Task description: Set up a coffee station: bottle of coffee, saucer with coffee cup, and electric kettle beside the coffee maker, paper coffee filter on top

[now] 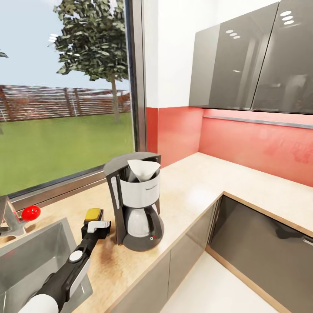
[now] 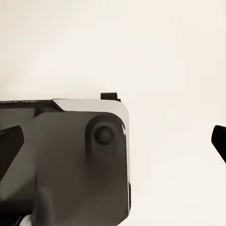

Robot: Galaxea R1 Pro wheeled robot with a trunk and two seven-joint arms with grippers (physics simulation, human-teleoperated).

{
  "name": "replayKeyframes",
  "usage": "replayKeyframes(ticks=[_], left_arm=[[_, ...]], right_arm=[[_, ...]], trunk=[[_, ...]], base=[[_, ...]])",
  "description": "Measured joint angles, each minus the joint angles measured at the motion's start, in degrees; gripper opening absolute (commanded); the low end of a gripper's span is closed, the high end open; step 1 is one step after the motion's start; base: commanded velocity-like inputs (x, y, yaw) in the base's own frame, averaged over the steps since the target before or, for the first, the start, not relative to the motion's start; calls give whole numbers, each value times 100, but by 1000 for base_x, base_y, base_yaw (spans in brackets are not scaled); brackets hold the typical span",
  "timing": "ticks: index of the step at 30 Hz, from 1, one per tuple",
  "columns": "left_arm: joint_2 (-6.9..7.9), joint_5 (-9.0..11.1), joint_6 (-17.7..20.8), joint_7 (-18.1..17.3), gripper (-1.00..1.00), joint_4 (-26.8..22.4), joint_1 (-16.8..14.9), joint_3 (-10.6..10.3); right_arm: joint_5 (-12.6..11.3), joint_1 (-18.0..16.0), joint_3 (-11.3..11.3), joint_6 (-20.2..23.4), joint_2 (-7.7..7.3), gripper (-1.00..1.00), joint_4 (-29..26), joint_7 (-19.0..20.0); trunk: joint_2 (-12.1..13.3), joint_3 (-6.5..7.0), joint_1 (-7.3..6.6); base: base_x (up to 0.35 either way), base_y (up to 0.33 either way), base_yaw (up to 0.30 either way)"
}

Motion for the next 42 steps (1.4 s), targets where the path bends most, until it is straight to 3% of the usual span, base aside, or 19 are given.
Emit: replayKeyframes(ticks=[22, 42], left_arm=[[0, -2, 0, 0, 100, -7, 1, 2], [1, -2, -1, 0, 100, -6, 1, -11]], right_arm=[[0, -3, 3, 0, 0, 100, 0, 0], [0, -2, -2, 0, 0, 100, -1, 0]], trunk=[[1, 0, 1], [1, 0, 3]], base=[[-71, 0, 0], [-321, -33, 0]])
